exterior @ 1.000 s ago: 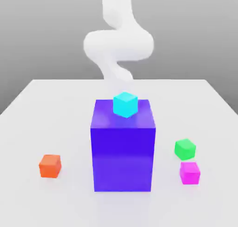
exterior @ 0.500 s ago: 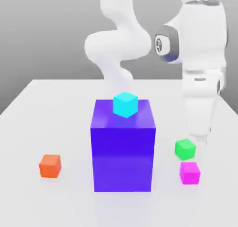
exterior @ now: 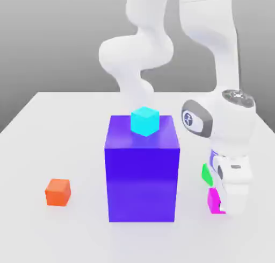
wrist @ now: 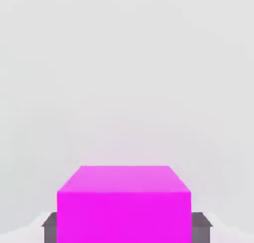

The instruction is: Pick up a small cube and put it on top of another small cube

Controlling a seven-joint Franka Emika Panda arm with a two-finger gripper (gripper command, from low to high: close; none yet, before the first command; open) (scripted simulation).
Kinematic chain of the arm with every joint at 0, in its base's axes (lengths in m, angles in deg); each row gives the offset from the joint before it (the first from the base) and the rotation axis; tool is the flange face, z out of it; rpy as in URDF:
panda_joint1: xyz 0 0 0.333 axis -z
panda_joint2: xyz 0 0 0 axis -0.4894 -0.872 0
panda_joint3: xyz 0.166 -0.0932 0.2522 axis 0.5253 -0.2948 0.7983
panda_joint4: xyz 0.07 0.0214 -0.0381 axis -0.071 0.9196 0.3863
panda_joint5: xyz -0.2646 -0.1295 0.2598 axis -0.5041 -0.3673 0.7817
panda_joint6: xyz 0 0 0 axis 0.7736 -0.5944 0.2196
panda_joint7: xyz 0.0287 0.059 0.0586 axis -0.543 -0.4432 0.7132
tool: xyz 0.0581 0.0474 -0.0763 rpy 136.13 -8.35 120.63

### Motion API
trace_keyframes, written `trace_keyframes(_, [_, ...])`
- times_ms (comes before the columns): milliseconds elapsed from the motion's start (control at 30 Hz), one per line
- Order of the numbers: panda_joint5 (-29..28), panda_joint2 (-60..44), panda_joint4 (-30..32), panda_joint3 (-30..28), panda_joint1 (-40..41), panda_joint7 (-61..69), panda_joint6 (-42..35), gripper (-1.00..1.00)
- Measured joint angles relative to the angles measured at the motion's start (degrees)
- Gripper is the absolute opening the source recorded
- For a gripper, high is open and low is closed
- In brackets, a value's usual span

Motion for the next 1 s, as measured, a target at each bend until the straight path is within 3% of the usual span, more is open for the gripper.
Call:
trace_keyframes(100, [0.0,0.9,0.2,0.1,0.1,0.0,-0.7,-1.00])
trace_keyframes(267, [1.6,10.6,2.0,1.1,0.7,1.2,-8.5,-1.00])
trace_keyframes(633, [8.6,33.5,15.1,7.2,-7.7,-6.5,-18.3,-1.00])
trace_keyframes(800, [8.3,27.9,16.2,8.4,-8.0,-8.2,-11.6,-1.00])
trace_keyframes(933, [4.5,19.7,15.9,8.3,-6.8,-10.8,-3.8,-1.00])
trace_keyframes(967, [3.6,18.5,15.9,8.3,-6.7,-11.4,-2.6,1.00])
trace_keyframes(1000, [3.6,18.5,15.9,8.3,-6.8,-11.4,-2.6,1.00])
